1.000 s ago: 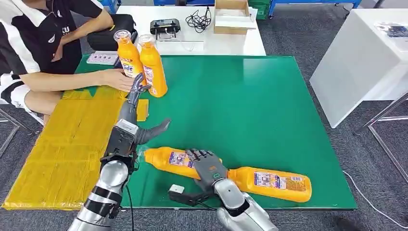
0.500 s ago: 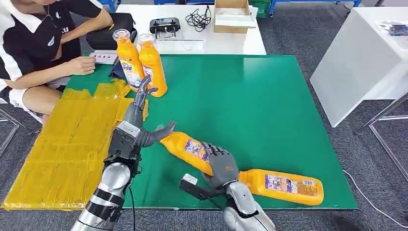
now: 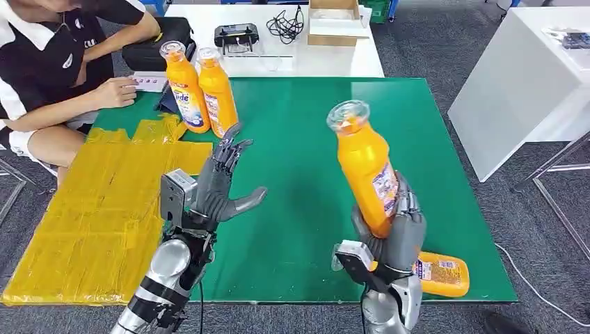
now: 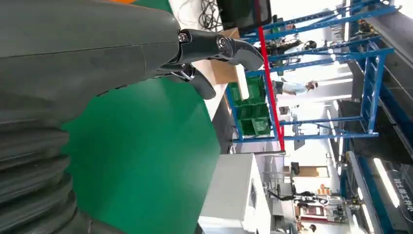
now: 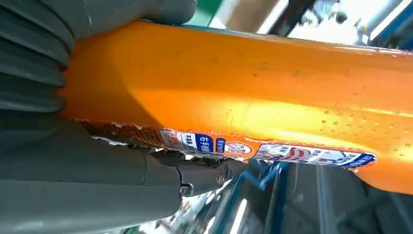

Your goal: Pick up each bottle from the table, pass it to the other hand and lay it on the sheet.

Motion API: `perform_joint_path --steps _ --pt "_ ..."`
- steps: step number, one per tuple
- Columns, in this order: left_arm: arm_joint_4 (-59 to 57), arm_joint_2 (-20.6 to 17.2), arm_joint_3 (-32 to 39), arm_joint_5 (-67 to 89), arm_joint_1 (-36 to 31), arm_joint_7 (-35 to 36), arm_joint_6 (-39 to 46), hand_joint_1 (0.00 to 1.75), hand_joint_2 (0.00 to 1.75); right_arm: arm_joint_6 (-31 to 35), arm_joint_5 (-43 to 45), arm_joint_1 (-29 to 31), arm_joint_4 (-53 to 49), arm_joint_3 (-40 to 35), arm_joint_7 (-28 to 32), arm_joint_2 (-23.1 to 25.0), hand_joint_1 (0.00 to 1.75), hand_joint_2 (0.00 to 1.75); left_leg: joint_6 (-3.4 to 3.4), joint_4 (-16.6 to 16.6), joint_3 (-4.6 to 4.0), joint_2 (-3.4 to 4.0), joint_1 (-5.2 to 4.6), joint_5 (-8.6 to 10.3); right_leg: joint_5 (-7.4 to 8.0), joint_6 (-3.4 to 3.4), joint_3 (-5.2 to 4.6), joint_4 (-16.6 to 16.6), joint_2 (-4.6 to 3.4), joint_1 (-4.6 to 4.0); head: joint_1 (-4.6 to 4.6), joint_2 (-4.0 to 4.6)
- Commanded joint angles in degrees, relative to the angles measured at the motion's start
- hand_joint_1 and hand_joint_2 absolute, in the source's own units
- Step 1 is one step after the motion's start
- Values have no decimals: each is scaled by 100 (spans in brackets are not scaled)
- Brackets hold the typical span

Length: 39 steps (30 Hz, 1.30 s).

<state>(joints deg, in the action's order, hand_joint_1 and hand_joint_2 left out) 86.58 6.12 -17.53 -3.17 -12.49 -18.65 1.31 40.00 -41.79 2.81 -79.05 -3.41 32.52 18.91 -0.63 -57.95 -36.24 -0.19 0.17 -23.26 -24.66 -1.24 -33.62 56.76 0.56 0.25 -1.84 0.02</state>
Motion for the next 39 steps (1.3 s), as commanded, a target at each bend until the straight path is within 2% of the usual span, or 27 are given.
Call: perform_joint_path --steps 1,5,7,11,12,13,14,15,17,19,20,22,24,30,33,34,39 --pt "-378 -102 -161 -33 -203 40 -21 0 175 0 51 -94 -532 577 52 109 175 175 2 5 4 -11 -3 2 -3 1 6 -2 9 3 0 0" --pt "-378 -102 -161 -33 -203 40 -21 0 175 0 51 -94 -532 577 52 109 175 175 4 6 20 -7 0 -4 -7 2 23 -5 4 1 -2 0" --pt "-453 -117 -165 -232 -245 100 -112 0 175 0 197 -128 -730 671 286 109 175 175 5 10 31 -6 -1 -6 -9 2 32 -9 2 1 0 0" --pt "-722 -305 -351 -920 -401 371 -833 0 175 0 175 -167 -891 554 522 109 175 175 3 5 9 -13 -2 0 -5 1 12 -2 12 2 0 0" --pt "-770 -363 -428 -1057 -411 340 -970 0 175 0 -35 -183 -967 372 299 109 175 175 5 8 20 -14 -2 -3 -8 2 23 -5 11 2 0 0" --pt "-772 -400 -462 -1174 -432 331 -1158 0 175 0 -12 -125 -758 365 419 109 175 175 6 7 24 -9 -2 -5 -9 2 27 -5 6 2 -2 0" --pt "-884 -518 -647 -1718 -471 211 -1661 0 175 0 -717 -20 -322 41 -133 109 175 175 5 8 19 1 -1 -3 -4 2 19 -5 -4 2 0 0" --pt "-727 -559 -658 -1758 -367 261 -1793 0 175 0 -773 216 367 -112 -290 81 175 175 6 11 29 0 -1 -5 -6 3 30 -9 -3 1 0 0" --pt "-596 -583 -708 -1751 -274 257 -1920 0 175 0 -618 431 763 -160 -105 30 175 175 5 11 19 20 2 -3 4 3 16 -11 -22 -2 0 0" --pt "-535 -562 -746 -1773 -236 253 -1971 0 175 0 -450 573 1092 -529 -84 -82 175 175 9 19 40 34 4 -6 5 5 36 -20 -38 -4 -2 0" --pt "-534 -539 -785 -1768 -247 251 -1987 0 175 0 -575 642 1222 -797 -232 -171 175 175 7 14 31 32 5 -7 4 4 29 -15 -35 -6 -2 0" --pt "-646 -497 -865 -1747 -307 263 -2006 0 175 -74 -902 970 1821 -1524 -970 -387 175 175 6 11 21 18 3 -2 2 3 20 -11 -22 -3 0 0" --pt "-782 -457 -924 -1717 -383 270 -2039 0 175 -95 -962 1252 2297 -2045 -1264 -431 175 175 6 8 15 30 6 -3 7 2 15 -10 -32 -6 0 0" --pt "-803 -461 -917 -1718 -400 260 -2048 0 175 0 -864 1310 2385 -2171 -1305 -473 175 175 6 10 15 -7 6 1 -4 2 19 -8 4 -4 -2 0" --pt "-792 -460 -915 -1718 -393 258 -2050 0 175 -3 -833 1302 2355 -2202 -1320 -501 175 175 5 8 12 2 3 -1 -3 0 16 -6 -4 -2 -2 0" --pt "-821 -456 -927 -1721 -408 267 -2070 0 175 -94 -839 1357 2428 -2326 -1319 -530 175 175 6 13 29 3 1 -5 -6 0 33 -10 -6 0 -2 0" --pt "-1019 -368 -993 -1744 -565 260 -2115 0 175 -229 -943 1626 2896 -2789 -1447 -378 175 175 6 5 6 0 4 1 -2 2 10 -3 -2 -4 -2 0"
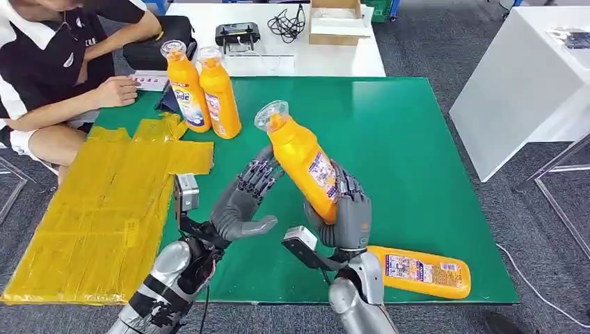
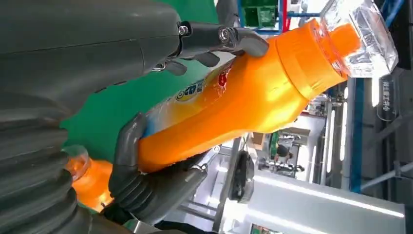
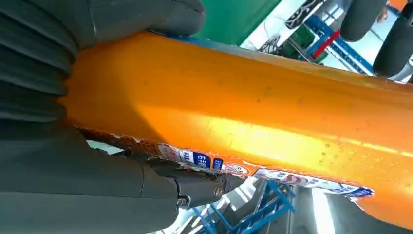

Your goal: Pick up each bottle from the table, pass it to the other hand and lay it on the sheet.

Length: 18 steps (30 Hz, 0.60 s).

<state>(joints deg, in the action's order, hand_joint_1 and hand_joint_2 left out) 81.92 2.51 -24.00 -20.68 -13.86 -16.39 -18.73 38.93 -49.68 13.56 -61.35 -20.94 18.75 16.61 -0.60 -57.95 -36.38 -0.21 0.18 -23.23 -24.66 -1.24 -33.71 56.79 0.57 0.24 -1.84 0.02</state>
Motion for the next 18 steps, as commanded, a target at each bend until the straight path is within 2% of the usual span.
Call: perform_joint_path --steps 1,3,7,12,13,17,18 --pt "-565 1 -350 8 -436 34 -103 0 175 -144 -131 598 1213 -1093 -104 -124 175 175 5 7 29 1 3 -4 -4 3 29 -8 -3 -2 -2 0" --pt "-582 24 -364 8 -450 39 -97 0 175 -148 -149 633 1276 -1136 -128 -113 175 175 3 3 10 -2 4 0 0 2 9 -6 1 -4 0 0" --pt "-733 97 -360 88 -540 48 79 0 175 -25 -458 674 1464 -1512 -162 -63 175 175 5 7 31 -4 4 -6 -7 2 32 -9 2 -3 0 0" --pt "-1206 265 -266 72 -779 110 355 0 175 107 -1610 561 1355 -2031 -451 8 175 175 4 3 11 -9 6 -1 -4 2 12 -5 9 -4 0 0" --pt "-1298 297 -246 55 -824 110 392 0 175 107 -1863 530 1321 -2077 -494 16 175 175 6 3 30 -18 7 -7 -13 3 35 -7 16 -5 0 0" --pt "-1517 366 -159 -50 -930 150 527 0 175 107 -2324 411 1080 -2076 -488 7 175 175 4 9 28 -20 6 -3 -10 2 30 -11 19 -4 4 0" --pt "-1547 379 -141 -84 -947 167 545 0 175 107 -2402 391 1029 -2069 -474 4 175 175 4 1 4 -17 5 0 -6 1 1 -3 16 -3 -4 0"
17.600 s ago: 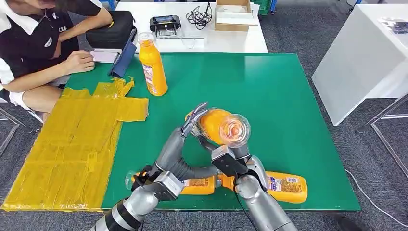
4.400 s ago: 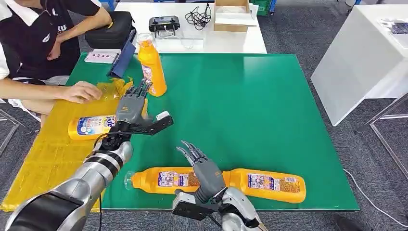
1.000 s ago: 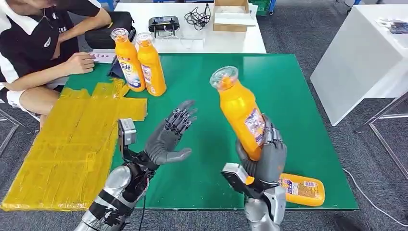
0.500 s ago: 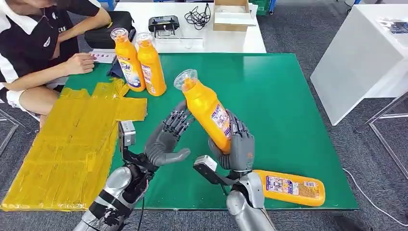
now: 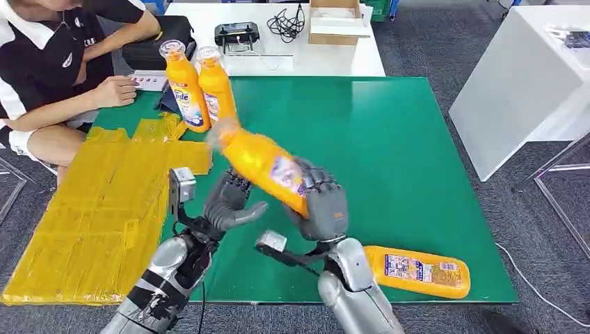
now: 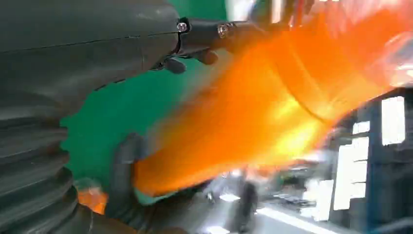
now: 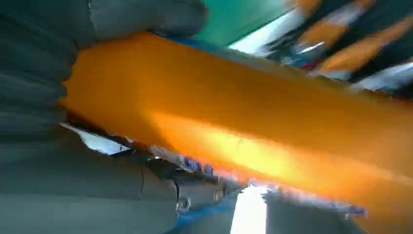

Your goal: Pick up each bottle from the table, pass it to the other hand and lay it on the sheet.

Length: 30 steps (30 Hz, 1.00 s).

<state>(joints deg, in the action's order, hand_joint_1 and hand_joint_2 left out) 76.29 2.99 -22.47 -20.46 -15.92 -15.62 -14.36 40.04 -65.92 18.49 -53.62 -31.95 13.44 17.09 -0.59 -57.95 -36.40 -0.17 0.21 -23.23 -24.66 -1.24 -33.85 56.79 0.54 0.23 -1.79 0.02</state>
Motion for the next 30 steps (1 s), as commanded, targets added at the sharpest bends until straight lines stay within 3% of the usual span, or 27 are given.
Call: perform_joint_path --steps 1,5,9,10,11,28,29,30 --pt "-1044 353 -265 -176 -784 124 148 0 175 -4 -998 -136 135 -981 55 -60 175 175 3 10 26 -34 1 -2 -12 1 38 -12 29 -1 -35 0" --pt "-1353 454 -165 -430 -1056 223 358 0 175 -4 -1558 -165 -127 -1391 49 -139 175 175 3 0 19 -27 4 -4 -13 0 32 -5 23 -2 -26 0" --pt "-1508 522 -46 -687 -1211 195 491 0 175 -4 -1556 -97 28 -1763 55 -166 175 175 4 -1 4 -17 5 2 -5 2 14 -5 21 -5 -22 0" --pt "-1495 533 -2 -729 -1207 172 506 7 175 -4 -1559 -96 52 -1779 58 -165 175 175 5 -1 16 -27 6 -2 -11 3 30 -5 30 -5 -24 0" --pt "-1448 562 79 -802 -1178 126 578 175 175 -4 -1492 -72 140 -1806 55 -152 175 175 4 1 9 -19 4 0 -6 2 21 -6 20 -4 -20 0" --pt "-852 670 446 -1204 -970 -116 1211 175 175 -4 -1152 -3 418 -1653 74 -86 173 175 5 1 24 -18 7 -6 -12 2 37 -8 18 -6 -24 0" --pt "-809 667 452 -1235 -953 -141 1242 175 175 -4 -1101 -52 342 -1549 137 -77 96 175 4 0 15 -13 8 -4 -8 2 29 -8 15 -7 -22 0" --pt "-757 651 442 -1243 -937 -162 1262 175 175 -4 -1107 -100 286 -1445 170 -67 0 175 4 2 11 -10 6 -2 -6 2 22 -7 12 -6 -24 0"
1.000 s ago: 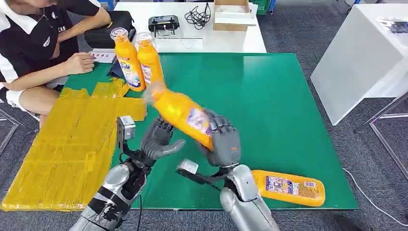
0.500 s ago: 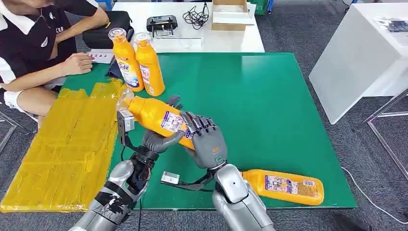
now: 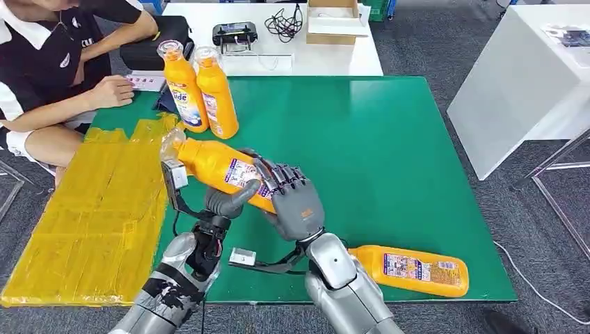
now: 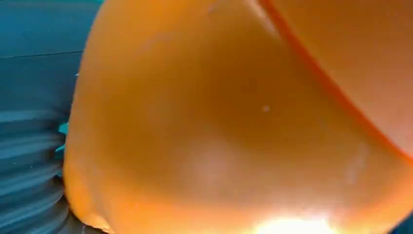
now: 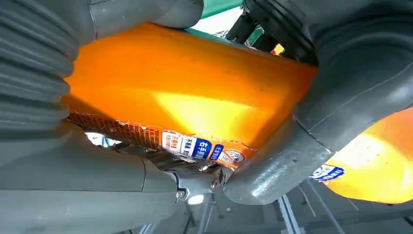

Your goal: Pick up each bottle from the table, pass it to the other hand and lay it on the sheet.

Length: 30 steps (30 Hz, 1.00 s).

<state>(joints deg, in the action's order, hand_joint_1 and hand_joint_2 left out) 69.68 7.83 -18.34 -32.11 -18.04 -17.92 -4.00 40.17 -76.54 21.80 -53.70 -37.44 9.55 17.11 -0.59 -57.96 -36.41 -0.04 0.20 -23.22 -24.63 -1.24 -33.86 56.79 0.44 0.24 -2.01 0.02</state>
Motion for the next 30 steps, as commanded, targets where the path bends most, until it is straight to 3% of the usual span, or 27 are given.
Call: perform_joint_path --steps 1,5,7,8,9,10,13,15,17,18,21,22,24,26,30 --pt "-48 142 23 -79 -714 42 263 175 175 -17 17 -519 165 -714 686 -52 0 175 6 1 27 -32 8 -9 -18 3 42 -6 29 -8 -2 0" --pt "116 -88 -11 670 -773 -345 909 175 175 -17 268 -886 -420 79 1191 38 0 175 6 2 21 -31 7 -7 -16 4 33 -5 28 -7 -2 0" --pt "272 -296 -17 1697 -822 -618 1623 175 175 -17 636 -1165 -775 706 1753 159 0 175 5 1 2 -27 7 0 -8 3 11 -3 25 -6 -2 0" --pt "436 -497 -7 3112 -821 -800 2551 175 175 -17 1031 -1340 -1089 976 2053 160 0 175 6 -3 7 -35 8 -4 -14 4 20 -1 33 -8 -2 0" --pt "518 -629 22 3755 -810 -750 2830 175 175 -17 1196 -1418 -1302 1029 2045 114 0 175 5 0 3 -22 6 -2 -8 3 11 -1 19 -5 -2 0" --pt "634 -737 113 4584 -755 -524 3043 175 175 -17 1462 -1467 -1571 895 1918 -42 0 175 7 -1 14 -23 6 -7 -13 5 23 1 18 -6 2 0" --pt "743 -789 289 4865 -700 -459 2963 175 175 -17 1584 -1490 -1870 682 1649 -263 0 175 7 2 13 0 1 -12 -9 4 16 3 -12 -2 -13 0" --pt "632 -923 253 6485 -731 -19 3492 175 175 -17 1764 -1669 -2362 777 1639 -281 0 175 4 2 -3 -25 2 -2 -8 2 10 0 14 -3 -4 0" --pt "407 -1229 342 9264 -843 1021 3748 175 175 -17 1878 -1880 -3113 649 1337 -557 0 175 4 4 9 -16 3 -6 -10 3 20 -1 6 -1 -2 0" --pt "192 -1419 312 10564 -955 1568 3496 175 175 -17 1906 -1953 -3420 567 1133 -741 0 175 5 1 4 -9 4 -6 -7 3 10 2 -2 -2 -2 0" --pt "-565 -1739 101 12010 -1238 2183 2675 175 175 -17 1804 -2138 -4005 467 684 -1187 0 175 3 4 4 -23 4 -2 -8 2 15 -2 14 -3 -2 0" --pt "-655 -1746 97 12002 -1258 2188 2747 175 175 -17 1806 -2159 -4043 464 675 -1220 0 175 3 6 4 -30 4 0 -7 2 18 -5 20 -2 -2 0" --pt "-982 -2192 -720 12211 -1451 2920 2254 175 175 -39 1692 -2247 -4079 526 502 -1271 0 175 3 9 14 -29 0 -2 -9 1 28 -7 20 1 0 0" --pt "-1474 -2397 -1337 12211 -1553 3451 1819 175 175 -245 1510 -2409 -4173 602 278 -1380 0 175 6 10 25 -31 2 -5 -13 3 40 -7 20 -1 -4 0" --pt "-2500 -2306 -1454 12211 -1646 3887 1351 175 175 -1018 1603 -2595 -4071 724 119 -1594 0 175 4 17 26 -24 -1 -2 -8 2 34 -14 17 2 -4 0"
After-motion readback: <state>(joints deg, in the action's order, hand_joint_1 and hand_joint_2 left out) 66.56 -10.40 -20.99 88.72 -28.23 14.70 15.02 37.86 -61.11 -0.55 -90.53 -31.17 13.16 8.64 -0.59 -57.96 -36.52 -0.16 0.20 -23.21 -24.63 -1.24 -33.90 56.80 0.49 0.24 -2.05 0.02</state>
